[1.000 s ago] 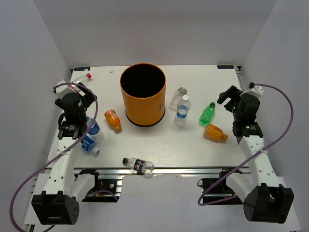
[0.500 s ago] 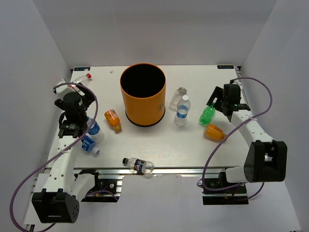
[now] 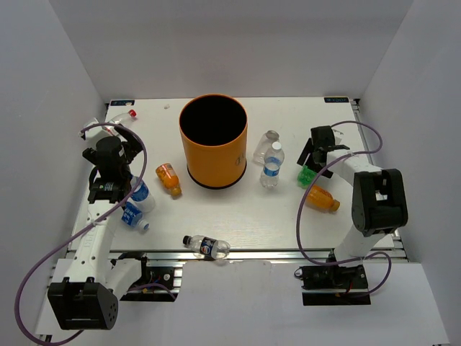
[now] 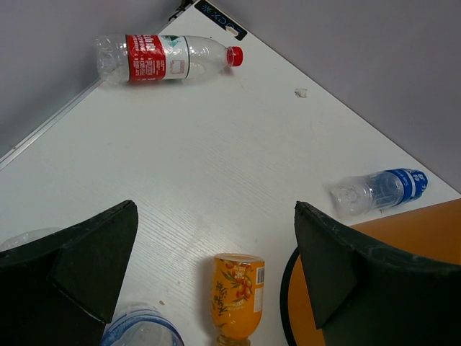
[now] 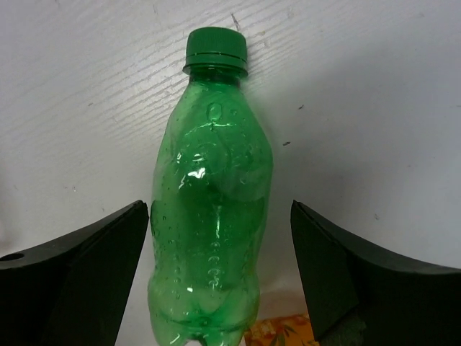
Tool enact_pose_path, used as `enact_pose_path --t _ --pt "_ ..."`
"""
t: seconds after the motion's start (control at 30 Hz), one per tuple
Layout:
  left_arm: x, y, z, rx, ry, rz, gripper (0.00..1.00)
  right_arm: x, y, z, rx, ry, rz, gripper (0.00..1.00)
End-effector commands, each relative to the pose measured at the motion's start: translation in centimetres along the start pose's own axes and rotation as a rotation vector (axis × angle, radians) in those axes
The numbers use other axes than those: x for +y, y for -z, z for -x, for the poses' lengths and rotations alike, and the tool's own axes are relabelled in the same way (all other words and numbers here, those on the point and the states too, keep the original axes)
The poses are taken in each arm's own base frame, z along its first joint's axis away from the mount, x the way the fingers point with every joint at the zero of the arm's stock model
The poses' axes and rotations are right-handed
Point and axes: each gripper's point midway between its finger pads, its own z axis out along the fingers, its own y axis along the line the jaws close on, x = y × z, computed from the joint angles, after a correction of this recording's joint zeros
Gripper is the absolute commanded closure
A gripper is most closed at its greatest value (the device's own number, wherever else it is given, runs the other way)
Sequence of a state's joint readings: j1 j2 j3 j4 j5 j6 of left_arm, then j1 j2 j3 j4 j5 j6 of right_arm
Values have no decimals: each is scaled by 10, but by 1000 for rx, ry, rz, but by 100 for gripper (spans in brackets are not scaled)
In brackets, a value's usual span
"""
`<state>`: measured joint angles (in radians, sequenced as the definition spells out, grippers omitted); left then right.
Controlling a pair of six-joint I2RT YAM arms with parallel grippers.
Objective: Put the plastic bottles in the bin
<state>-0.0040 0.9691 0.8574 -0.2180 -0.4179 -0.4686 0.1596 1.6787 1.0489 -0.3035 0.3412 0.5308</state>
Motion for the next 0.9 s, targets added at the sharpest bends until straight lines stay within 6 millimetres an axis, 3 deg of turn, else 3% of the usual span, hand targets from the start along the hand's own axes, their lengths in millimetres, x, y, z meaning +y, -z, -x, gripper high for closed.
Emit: enact_pose_path --t 0.0,0.1,0.2,0.27,0.33,0.4,0.43,0.5,0.53,0.57,0.6,0.67,0.7,0.73,0.77,0.8,0.87 --pt "1 1 5 -6 9 13 2 21 -6 14 -24 -28 66 16" --pt "3 0 5 1 3 28 2 27 -13 16 -32 -43 84 23" --pt "5 1 4 -4 7 33 2 34 -9 27 -77 -19 130 41" --pt "4 2 5 -6 9 27 2 35 4 47 -135 -15 135 54" --pt "4 1 4 -3 9 28 2 39 21 69 -199 10 156 57" --pt "4 0 2 5 10 30 2 55 52 96 -286 61 252 57" --pt "3 0 4 7 9 30 2 66 81 119 -361 72 318 58" --pt "3 -2 0 22 4 34 2 96 119 136 -429 139 447 59" --pt "3 -2 0 26 4 35 2 109 153 157 -520 202 494 59" --pt "3 -3 -1 27 3 37 2 122 173 162 -563 255 531 59" --pt "2 -4 -1 28 4 37 2 149 197 155 -603 326 594 59" --pt "2 -4 -2 36 1 38 2 180 249 162 -738 472 687 59" --pt "1 -5 -3 42 -1 34 2 206 273 145 -751 518 773 59" --pt "0 -5 -3 45 -2 32 2 221 284 136 -763 584 820 59" --pt "0 -6 -4 49 -2 29 2 238 310 130 -797 652 914 58" --pt "-1 -7 -7 58 -5 25 2 260 318 110 -780 702 974 58" --pt "-3 -6 -5 60 -6 16 2 282 340 98 -810 778 1024 56"
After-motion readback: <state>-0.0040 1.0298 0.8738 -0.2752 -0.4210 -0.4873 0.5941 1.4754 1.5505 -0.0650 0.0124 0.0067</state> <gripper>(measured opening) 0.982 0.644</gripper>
